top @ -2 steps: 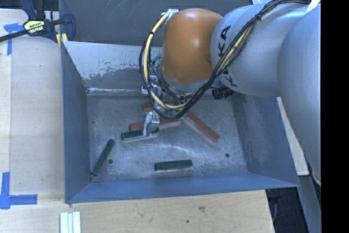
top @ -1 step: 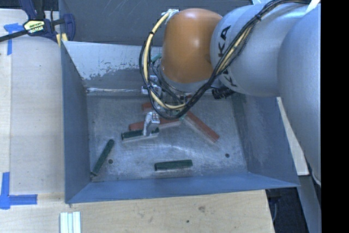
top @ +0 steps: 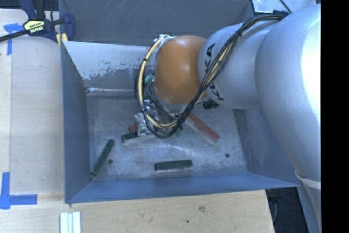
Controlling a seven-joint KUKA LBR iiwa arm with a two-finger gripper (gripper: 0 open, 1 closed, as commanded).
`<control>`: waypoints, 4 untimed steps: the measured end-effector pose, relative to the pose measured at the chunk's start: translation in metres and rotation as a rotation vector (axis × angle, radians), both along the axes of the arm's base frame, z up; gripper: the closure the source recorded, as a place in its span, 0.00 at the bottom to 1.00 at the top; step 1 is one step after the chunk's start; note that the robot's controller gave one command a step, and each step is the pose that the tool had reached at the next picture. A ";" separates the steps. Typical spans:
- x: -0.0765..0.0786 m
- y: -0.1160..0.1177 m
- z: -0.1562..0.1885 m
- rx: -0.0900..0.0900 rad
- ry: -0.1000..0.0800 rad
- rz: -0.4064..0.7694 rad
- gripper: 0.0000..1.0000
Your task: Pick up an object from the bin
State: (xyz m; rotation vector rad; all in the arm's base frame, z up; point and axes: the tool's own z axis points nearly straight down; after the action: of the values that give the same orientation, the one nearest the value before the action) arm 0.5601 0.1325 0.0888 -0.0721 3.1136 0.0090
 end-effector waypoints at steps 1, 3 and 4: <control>0.000 0.000 0.000 0.000 0.000 -0.001 1.00; 0.000 -0.019 0.091 -0.007 0.024 0.051 0.00; 0.000 -0.019 0.091 -0.006 0.024 0.051 0.00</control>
Offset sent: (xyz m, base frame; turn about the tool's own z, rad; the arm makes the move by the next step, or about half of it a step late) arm -0.0108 0.0019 0.2868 -0.0254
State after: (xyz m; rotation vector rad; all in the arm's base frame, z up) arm 0.5603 0.1138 0.1799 -0.1520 3.1349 0.0008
